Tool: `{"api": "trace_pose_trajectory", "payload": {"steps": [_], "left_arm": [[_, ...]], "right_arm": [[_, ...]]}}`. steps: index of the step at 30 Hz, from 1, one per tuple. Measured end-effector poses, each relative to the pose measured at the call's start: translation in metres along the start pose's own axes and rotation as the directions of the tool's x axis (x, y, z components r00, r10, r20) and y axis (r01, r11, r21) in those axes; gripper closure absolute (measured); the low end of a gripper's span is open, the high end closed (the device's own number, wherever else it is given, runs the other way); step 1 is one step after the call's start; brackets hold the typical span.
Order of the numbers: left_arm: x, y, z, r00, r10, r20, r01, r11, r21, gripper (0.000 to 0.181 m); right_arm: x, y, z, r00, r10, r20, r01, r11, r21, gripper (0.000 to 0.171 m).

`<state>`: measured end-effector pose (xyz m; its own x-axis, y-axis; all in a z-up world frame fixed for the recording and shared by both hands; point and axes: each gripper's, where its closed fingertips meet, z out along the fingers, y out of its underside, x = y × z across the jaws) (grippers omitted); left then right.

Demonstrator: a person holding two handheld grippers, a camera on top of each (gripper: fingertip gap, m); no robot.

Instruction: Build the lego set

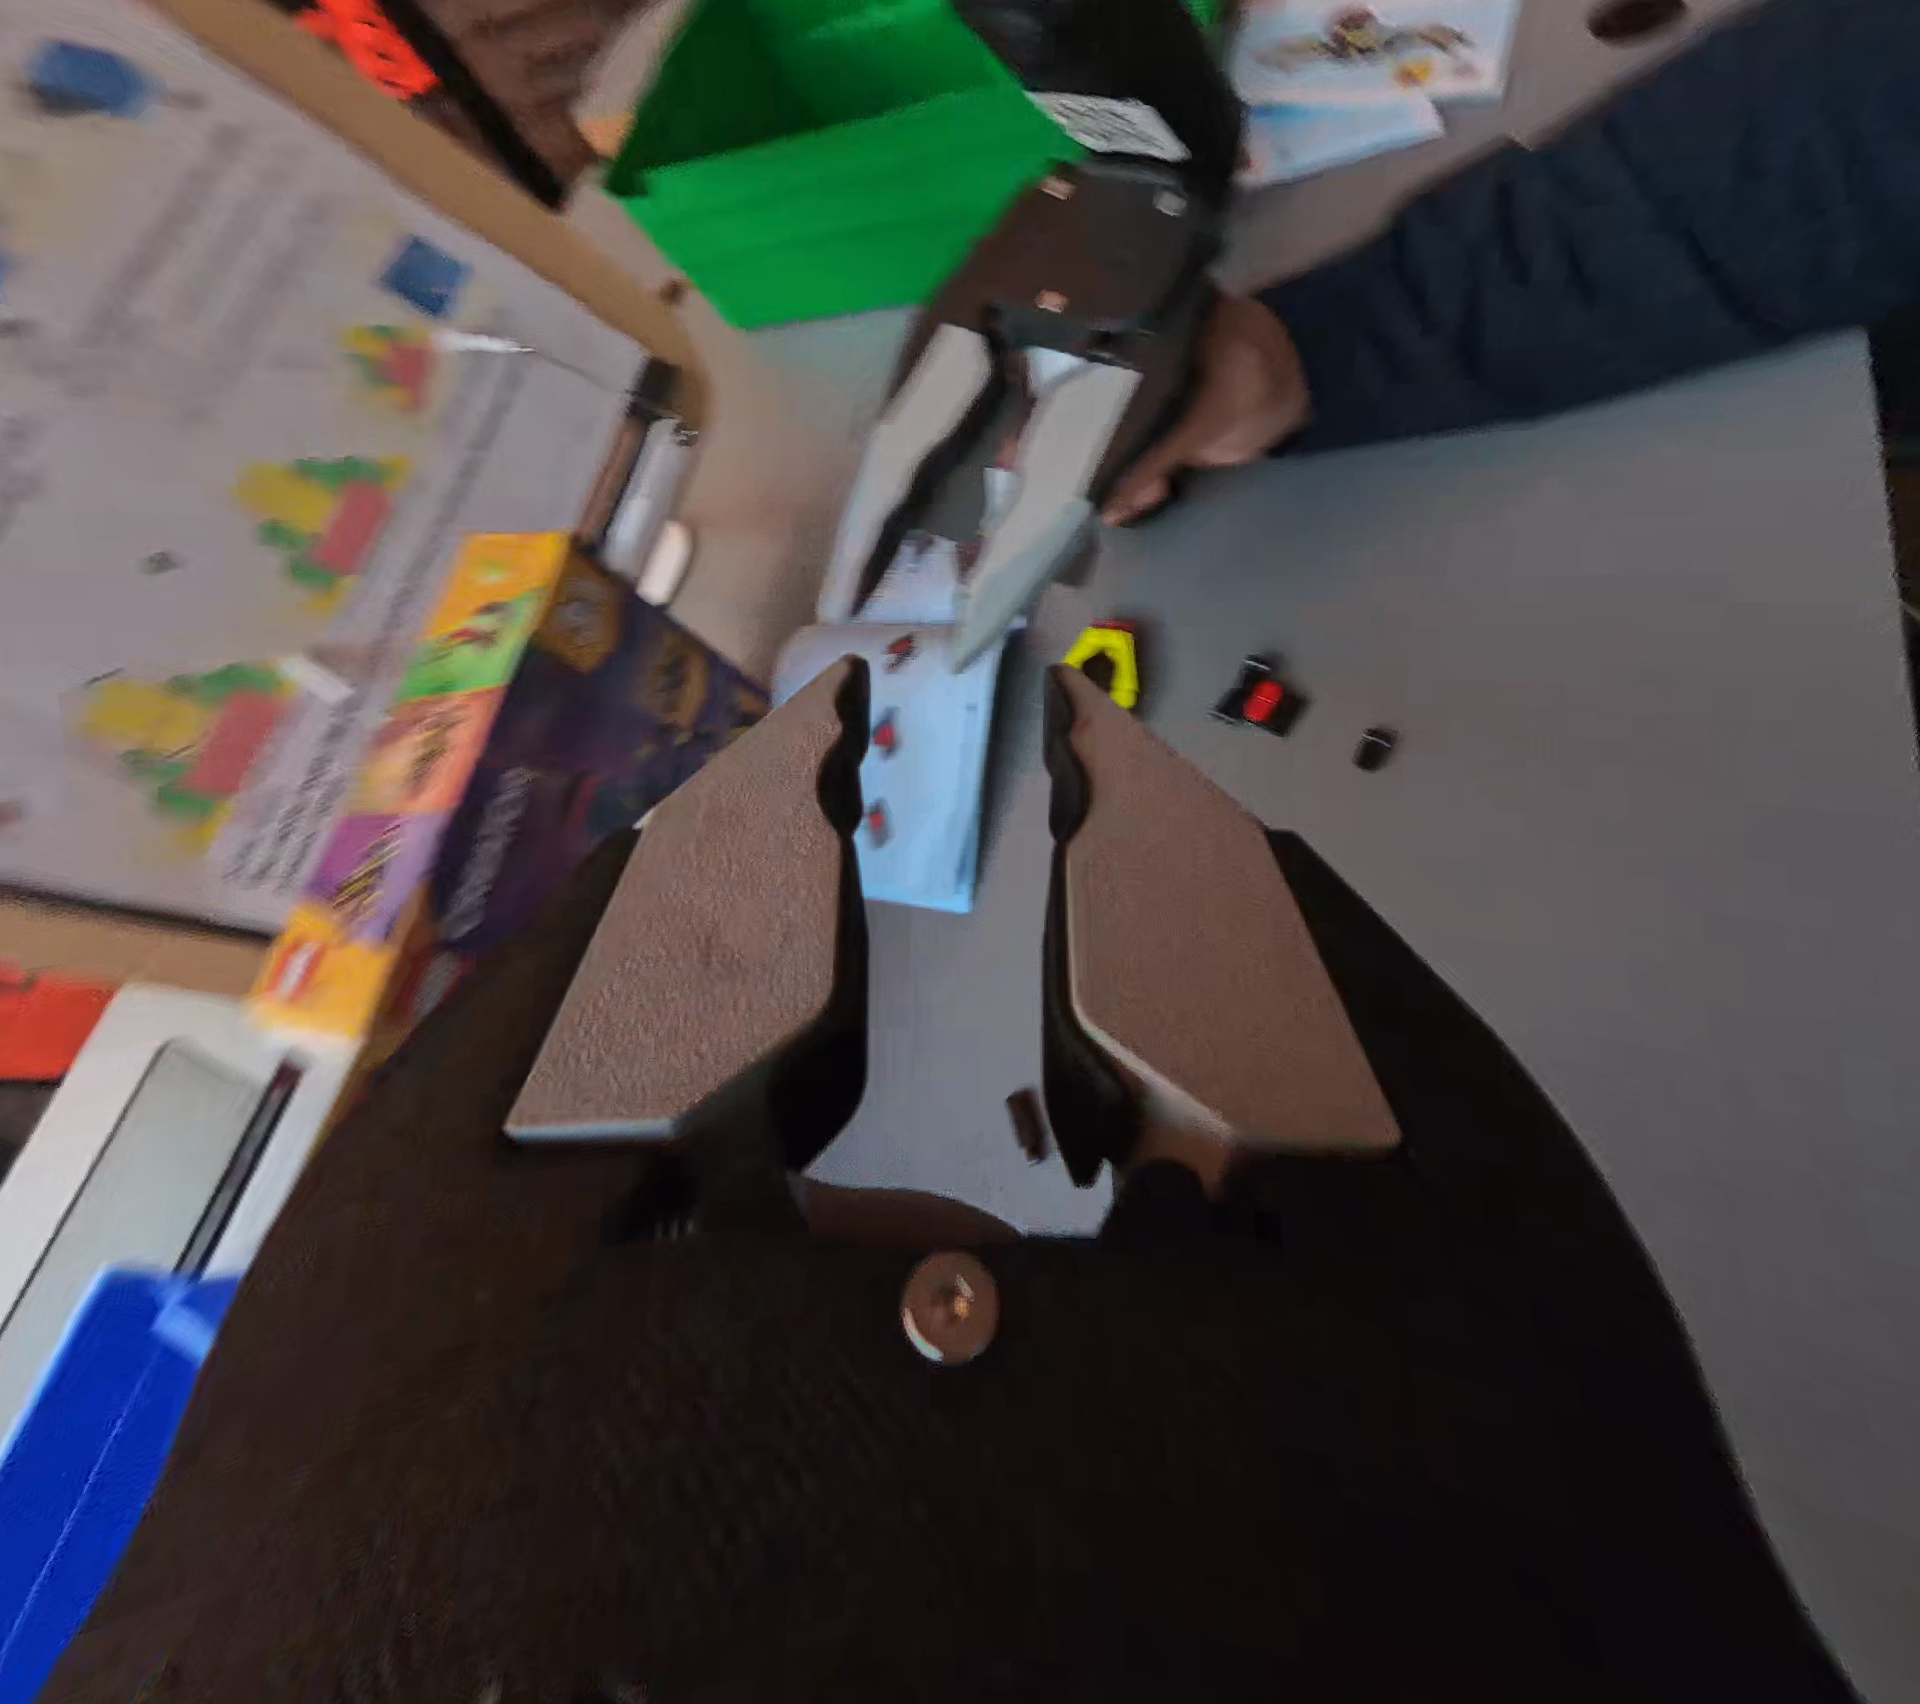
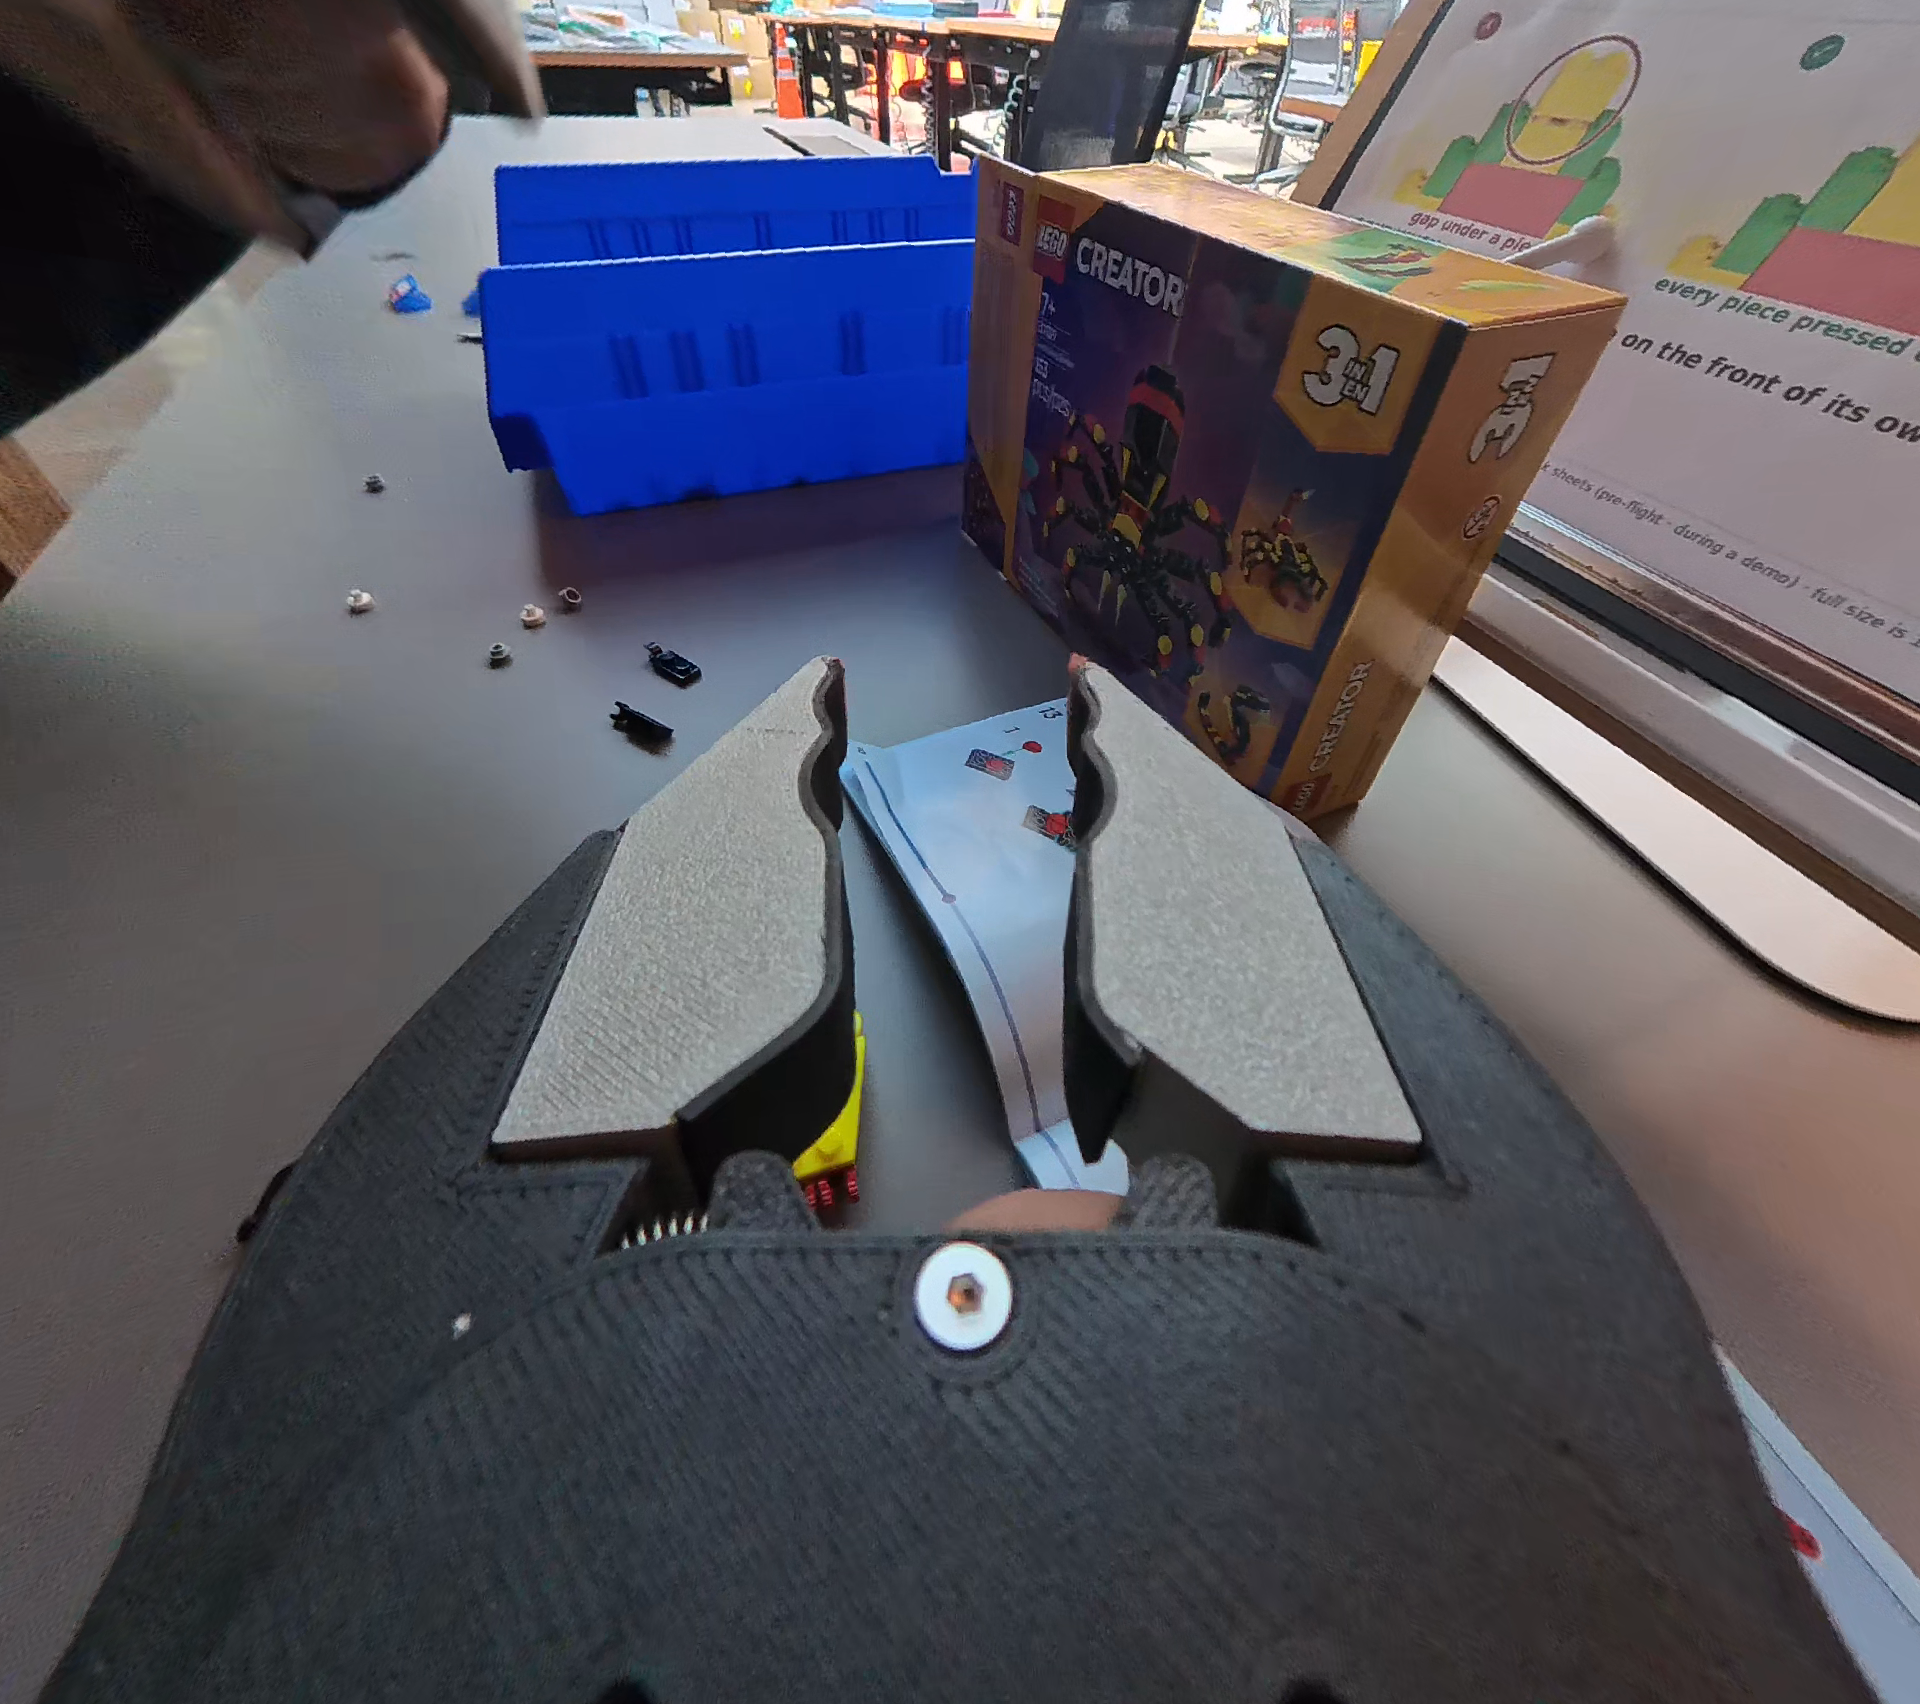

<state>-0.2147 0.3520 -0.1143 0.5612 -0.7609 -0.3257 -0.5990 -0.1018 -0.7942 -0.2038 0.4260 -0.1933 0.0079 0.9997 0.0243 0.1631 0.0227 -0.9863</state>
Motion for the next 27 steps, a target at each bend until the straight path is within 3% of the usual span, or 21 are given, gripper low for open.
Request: {"api": "trace_pose_trajectory", "payload": {"steps": [1,7,11,14,18,23,27], "left_arm": [[-0.022,-0.001,-0.02,0.997,-0.045,0.07,0.042,0.998,0.04,0.15],[-0.148,0.038,-0.124,0.864,-0.187,0.468,0.179,0.982,0.061,0.153],[-0.181,0.037,-0.153,0.833,-0.19,0.52,0.157,0.982,0.107,0.155],[-0.192,0.043,-0.158,0.829,-0.191,0.525,0.138,0.981,0.138,0.155],[-0.194,0.057,-0.155,0.84,-0.052,0.54,0.034,0.998,0.043,0.159],[-0.205,0.074,-0.146,0.867,-0.159,0.471,0.143,0.987,0.071,0.161],[-0.231,0.106,-0.14,0.814,-0.223,0.537,0.253,0.967,0.017,0.16]], "right_arm": [[-0.001,0.001,0.001,1.0,-0.007,-0.001,0.007,1.0,-0.004,0.132],[-0.003,0.001,0.002,0.999,-0.036,-0.006,0.036,0.999,-0.008,0.132],[0.001,0.0,0.001,0.999,-0.036,-0.033,0.036,0.999,0.001,0.13],[0.007,-0.001,0.0,0.997,-0.03,-0.067,0.03,1.0,0.003,0.129],[0.016,0.0,-0.001,0.996,0.0,-0.086,0.001,1.0,0.01,0.125],[0.021,0.001,0.001,0.996,0.019,-0.083,-0.019,1.0,0.001,0.124],[0.019,0.003,0.003,0.997,0.016,-0.069,-0.017,1.0,-0.013,0.122]]}}
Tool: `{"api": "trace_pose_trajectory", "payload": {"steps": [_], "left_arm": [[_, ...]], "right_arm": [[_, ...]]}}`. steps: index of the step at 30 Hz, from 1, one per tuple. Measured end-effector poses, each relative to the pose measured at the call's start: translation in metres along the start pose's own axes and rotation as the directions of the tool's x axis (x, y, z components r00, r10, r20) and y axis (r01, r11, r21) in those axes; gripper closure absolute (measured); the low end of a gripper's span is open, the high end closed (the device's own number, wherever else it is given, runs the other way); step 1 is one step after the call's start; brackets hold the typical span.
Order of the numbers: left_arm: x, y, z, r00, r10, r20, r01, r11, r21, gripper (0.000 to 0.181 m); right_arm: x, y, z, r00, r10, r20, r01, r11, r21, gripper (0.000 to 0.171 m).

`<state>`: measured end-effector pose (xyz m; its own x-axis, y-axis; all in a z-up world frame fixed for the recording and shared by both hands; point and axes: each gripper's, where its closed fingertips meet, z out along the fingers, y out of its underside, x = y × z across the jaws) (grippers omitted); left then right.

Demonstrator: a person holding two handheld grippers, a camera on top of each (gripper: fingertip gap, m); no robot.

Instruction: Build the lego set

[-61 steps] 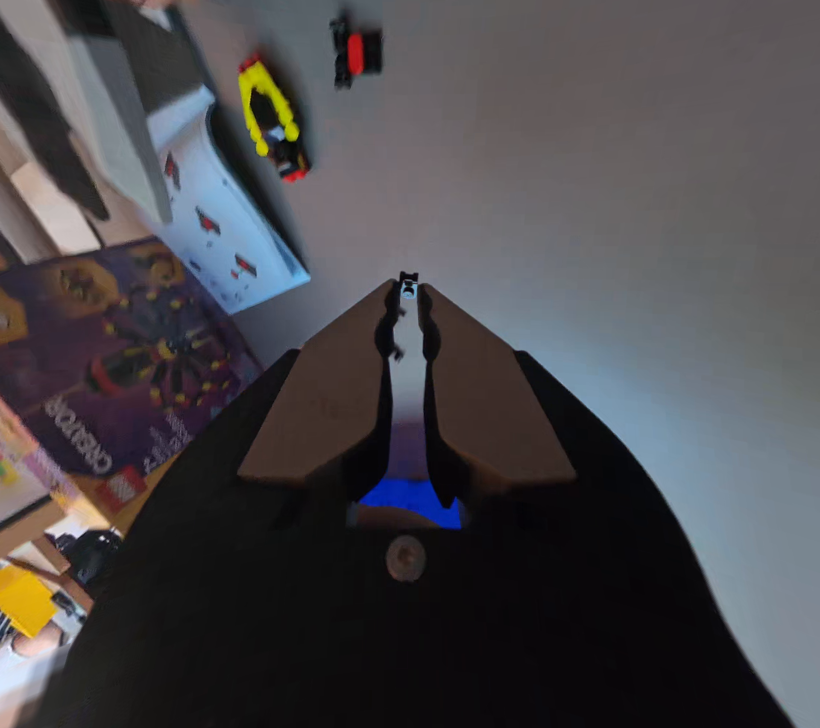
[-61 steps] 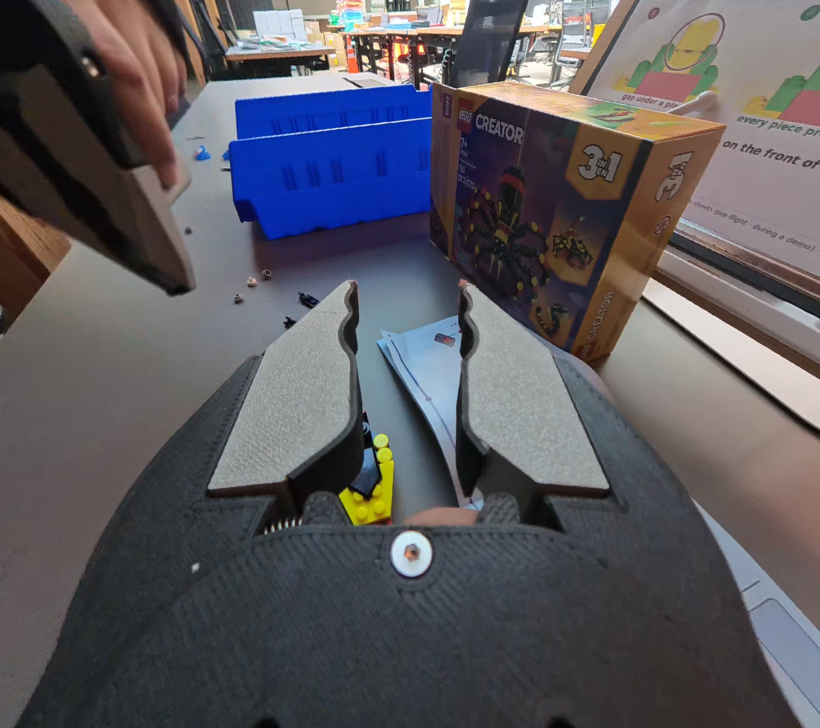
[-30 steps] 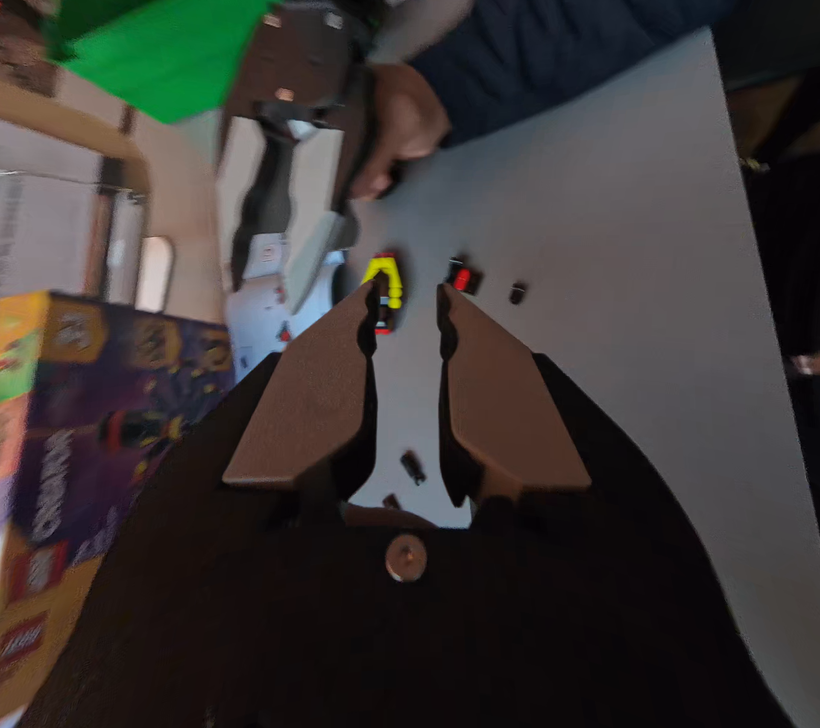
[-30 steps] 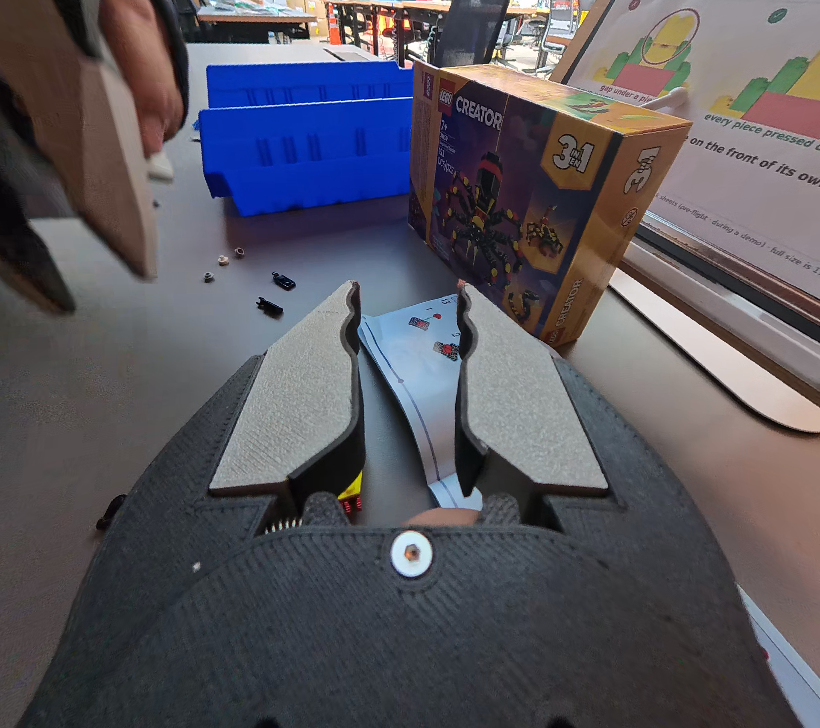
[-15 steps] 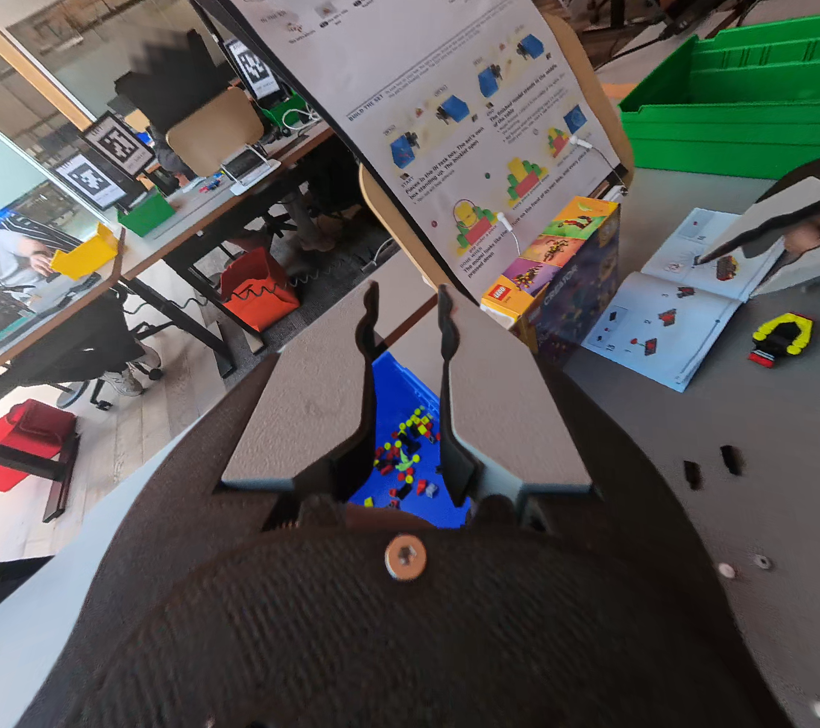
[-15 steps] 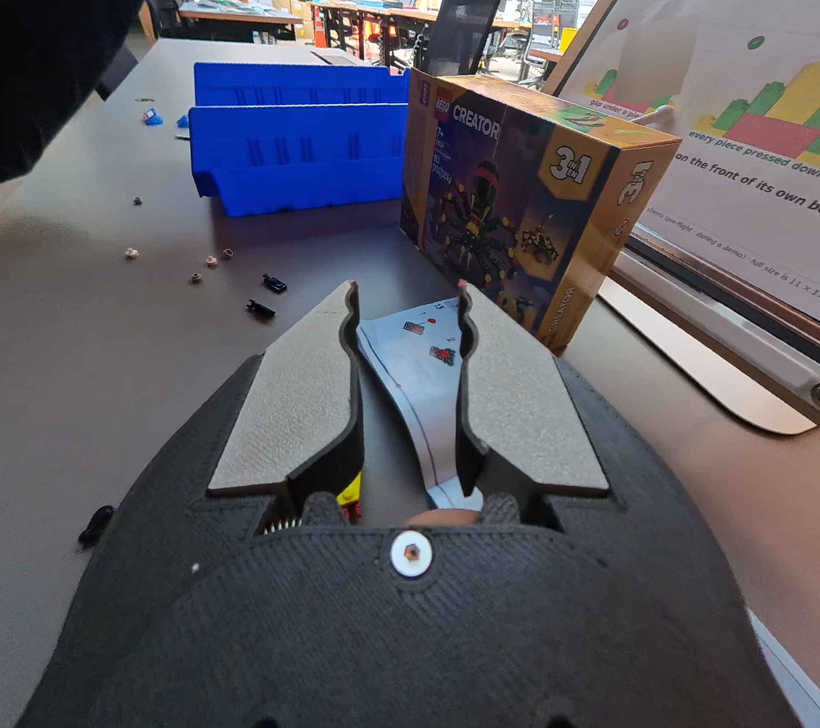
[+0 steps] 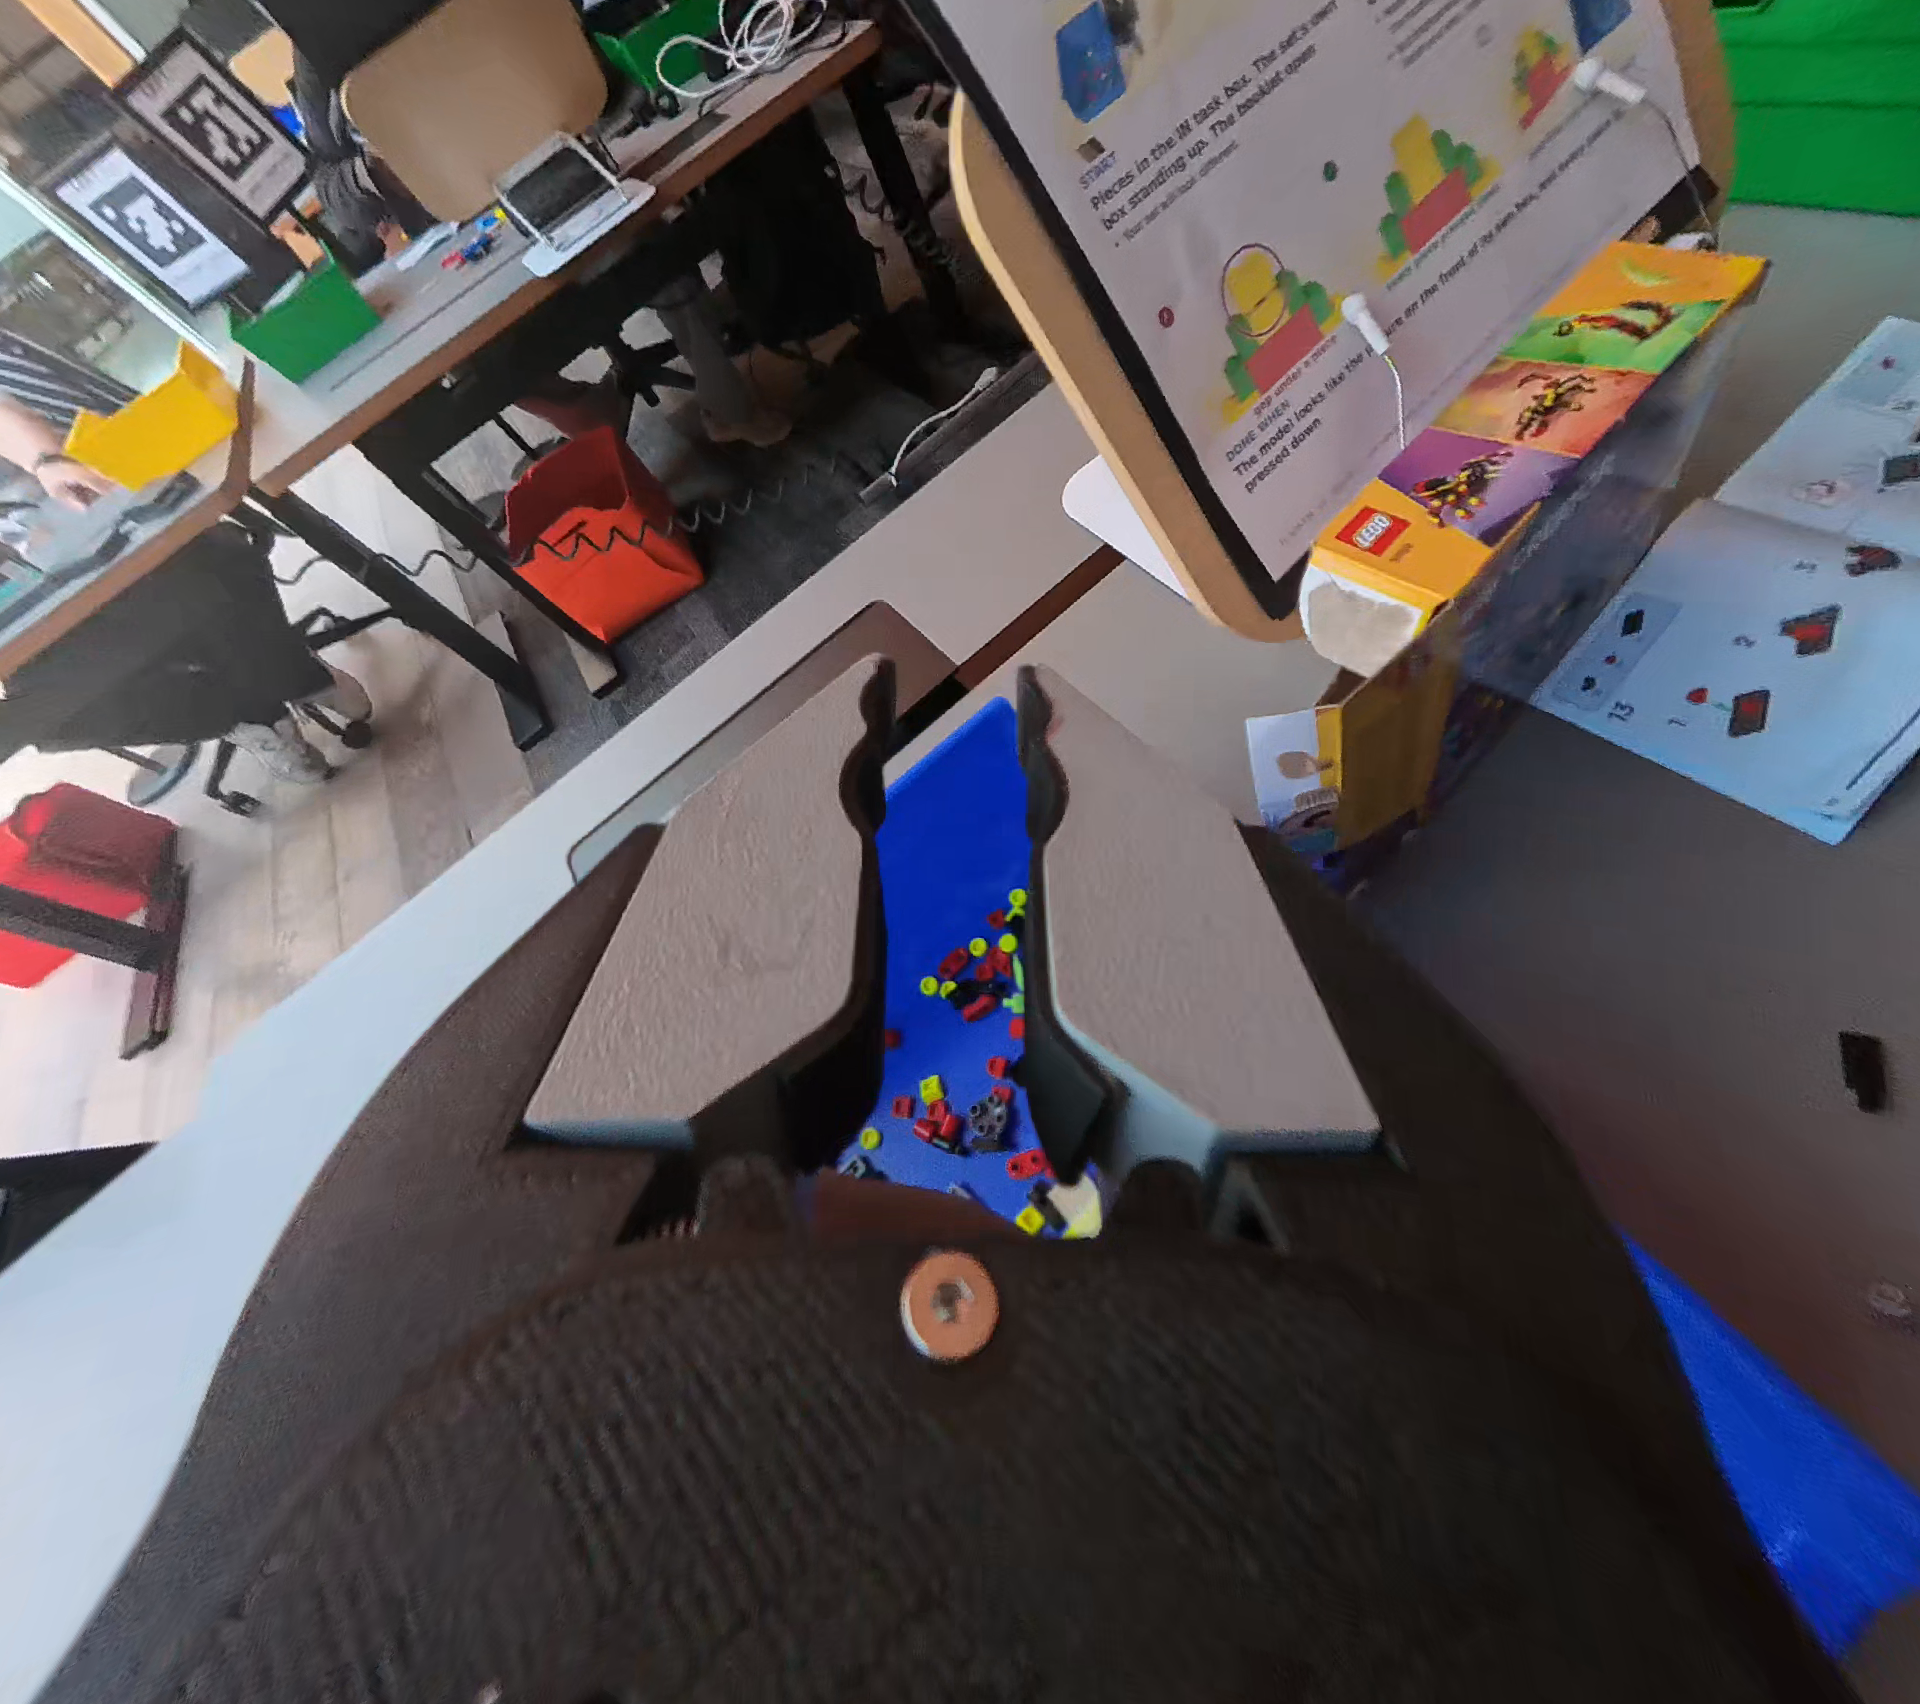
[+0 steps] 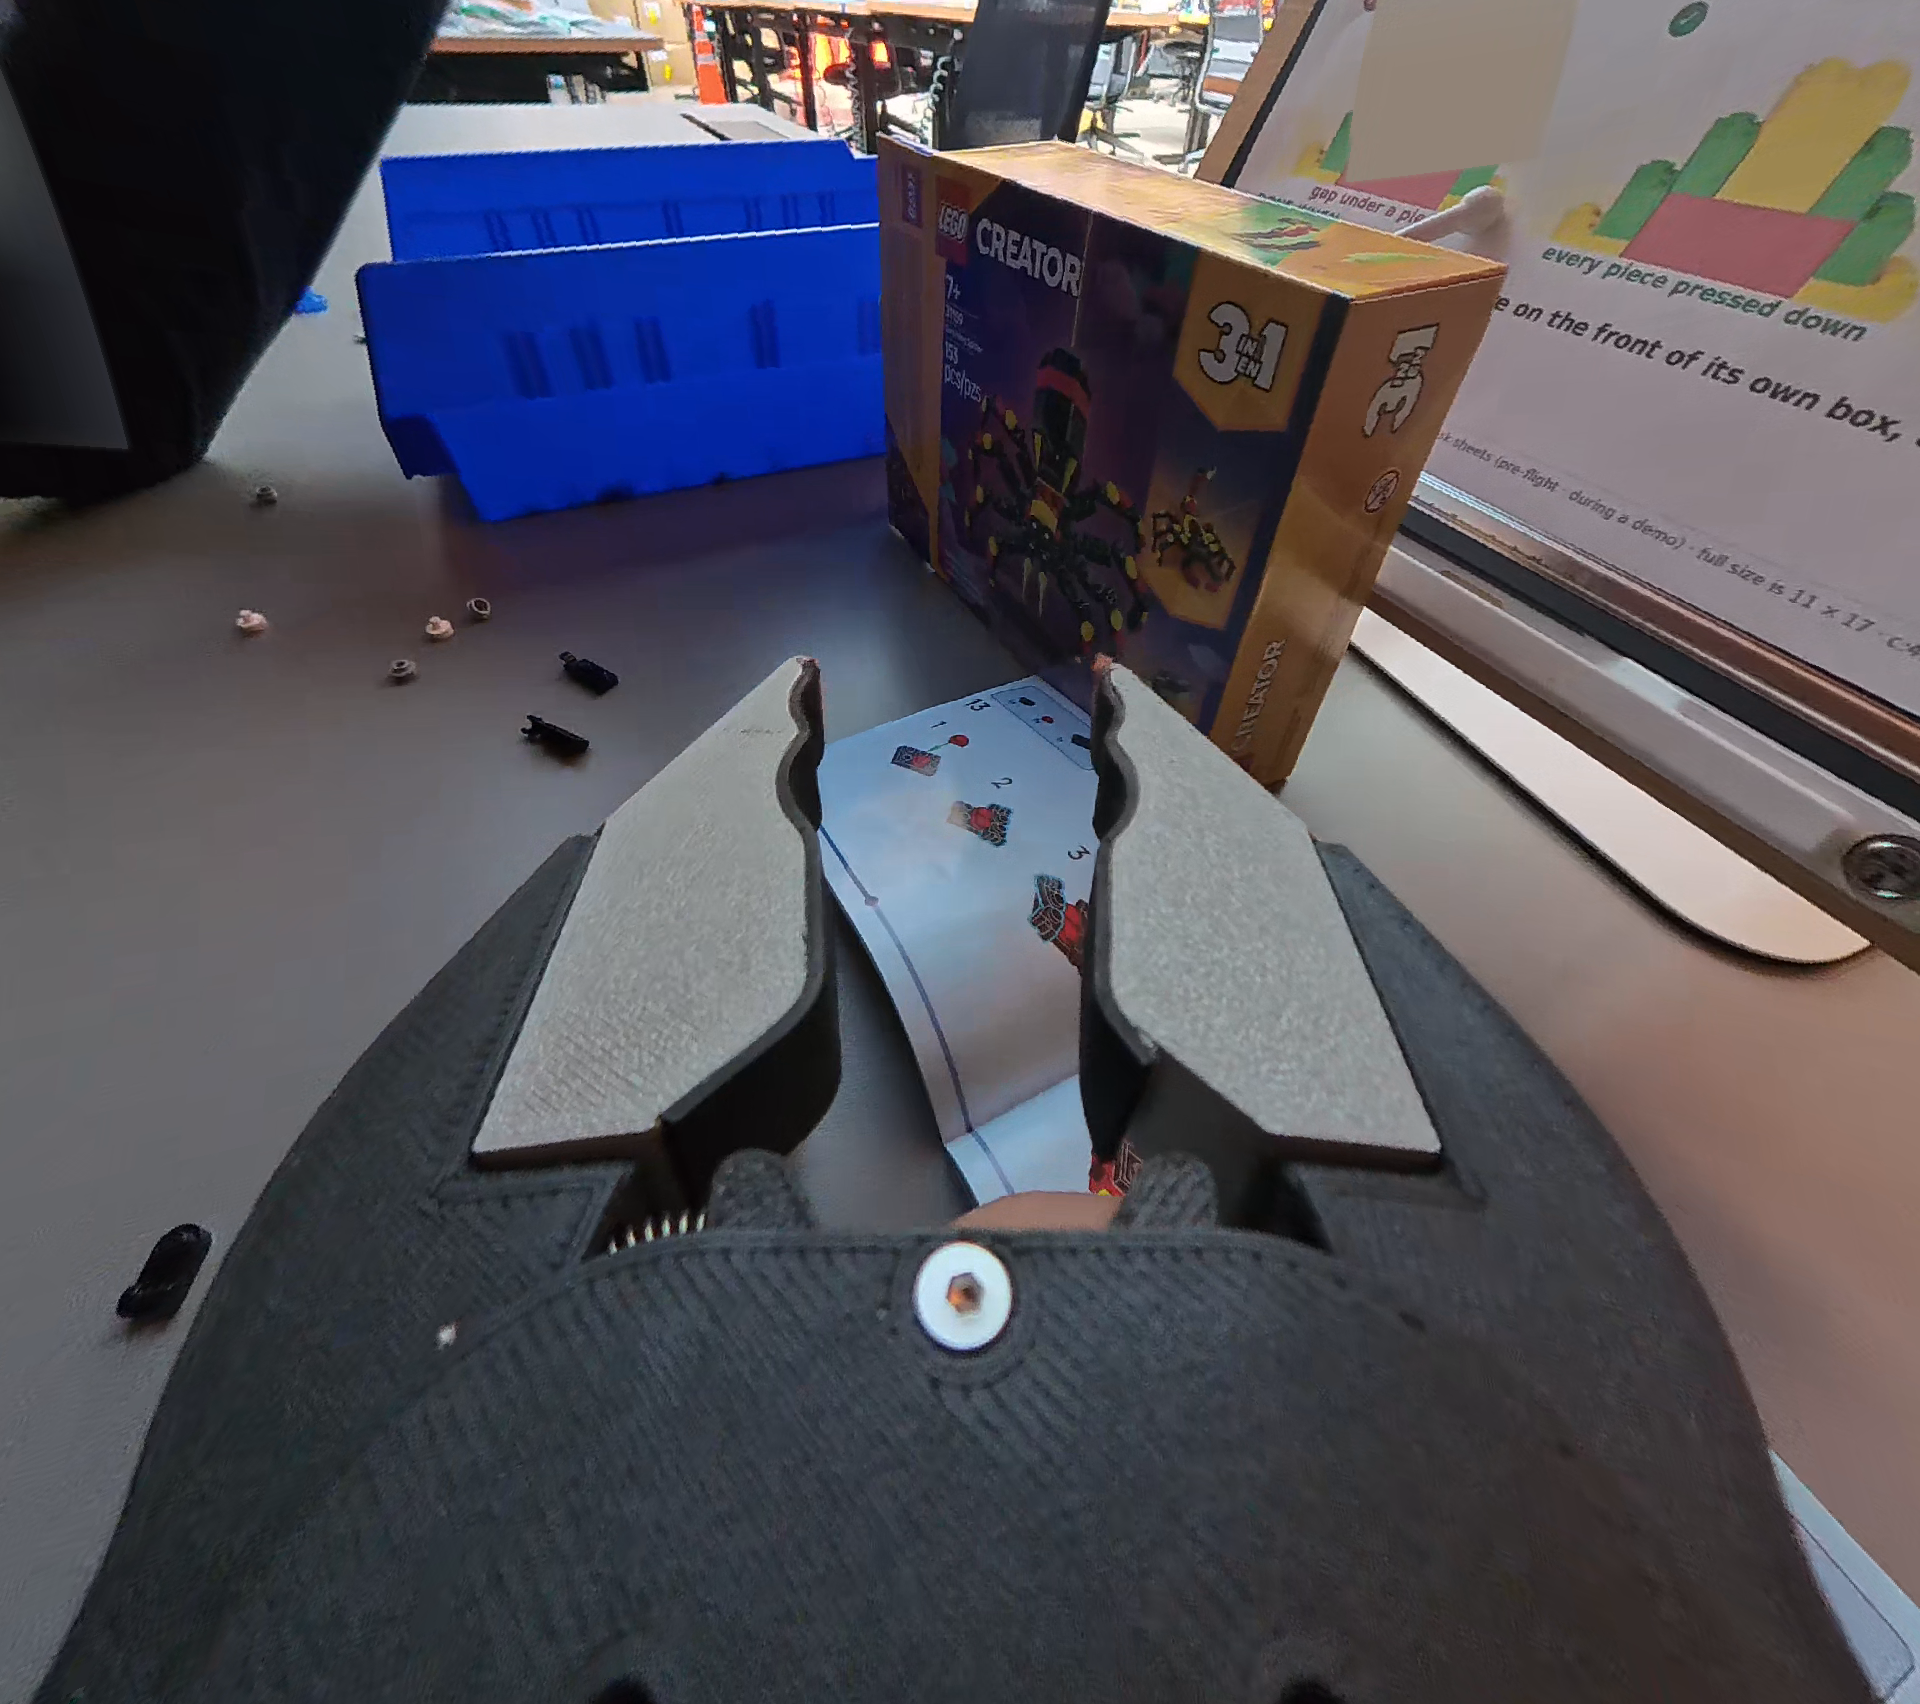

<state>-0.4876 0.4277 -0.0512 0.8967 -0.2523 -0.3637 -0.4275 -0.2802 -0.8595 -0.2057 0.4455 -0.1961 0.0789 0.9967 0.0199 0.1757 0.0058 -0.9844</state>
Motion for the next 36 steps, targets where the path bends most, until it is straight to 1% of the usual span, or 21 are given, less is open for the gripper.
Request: {"api": "trace_pose_trajectory", "payload": {"steps": [2,5,9,13,19,21,24,27,29,32,33,34,36], "left_arm": [[0.002,-0.007,0.001,0.998,-0.056,-0.027,0.057,0.998,0.035,0.159],[0.011,-0.016,-0.002,0.997,-0.057,-0.053,0.06,0.996,0.062,0.16],[0.015,-0.008,-0.001,0.999,-0.024,-0.037,0.024,1.0,0.014,0.159],[0.015,-0.004,0.004,0.999,-0.035,-0.036,0.035,0.999,-0.002,0.159],[0.016,0.005,0.011,1.0,-0.004,-0.019,0.003,0.999,-0.05,0.159],[0.006,0.022,0.018,1.0,0.001,0.015,0.001,0.993,-0.118,0.16],[-0.003,0.06,0.036,1.0,0.008,0.022,-0.002,0.966,-0.258,0.158],[-0.016,0.107,0.054,0.994,0.089,0.067,-0.05,0.894,-0.445,0.156],[-0.014,0.134,0.065,0.994,0.105,0.043,-0.065,0.839,-0.54,0.156],[-0.011,0.154,0.079,0.998,0.061,0.022,-0.037,0.817,-0.576,0.153],[-0.011,0.158,0.085,0.999,0.027,0.036,-0.002,0.821,-0.571,0.153],[-0.014,0.163,0.09,0.997,-0.013,0.071,0.051,0.819,-0.572,0.161],[-0.019,0.175,0.098,0.988,-0.071,0.137,0.139,0.797,-0.588,0.165]], "right_arm": [[0.0,0.0,0.0,1.0,-0.008,-0.009,0.008,1.0,-0.003,0.122],[0.002,0.0,0.0,1.0,-0.01,-0.027,0.01,1.0,0.001,0.12],[0.005,-0.002,-0.003,0.999,-0.003,-0.044,0.004,1.0,0.017,0.118],[0.004,-0.001,-0.003,0.999,-0.005,-0.046,0.006,1.0,0.012,0.117],[0.003,0.001,-0.003,0.999,-0.002,-0.04,0.002,1.0,0.0,0.116],[0.003,0.001,-0.002,0.999,-0.001,-0.038,0.001,1.0,-0.005,0.116],[0.002,0.002,-0.001,0.999,0.0,-0.033,0.0,1.0,-0.014,0.116],[0.001,0.003,-0.001,1.0,-0.007,-0.03,0.006,1.0,-0.02,0.117],[0.0,0.003,0.0,1.0,-0.012,-0.029,0.011,1.0,-0.023,0.117],[-0.001,0.004,0.0,1.0,-0.017,-0.023,0.016,1.0,-0.027,0.118],[-0.002,0.004,0.0,1.0,-0.019,-0.021,0.019,0.999,-0.028,0.118],[-0.003,0.004,0.0,1.0,-0.021,-0.018,0.021,0.999,-0.028,0.118],[-0.004,0.004,0.0,1.0,-0.024,-0.013,0.023,0.999,-0.029,0.119]]}}
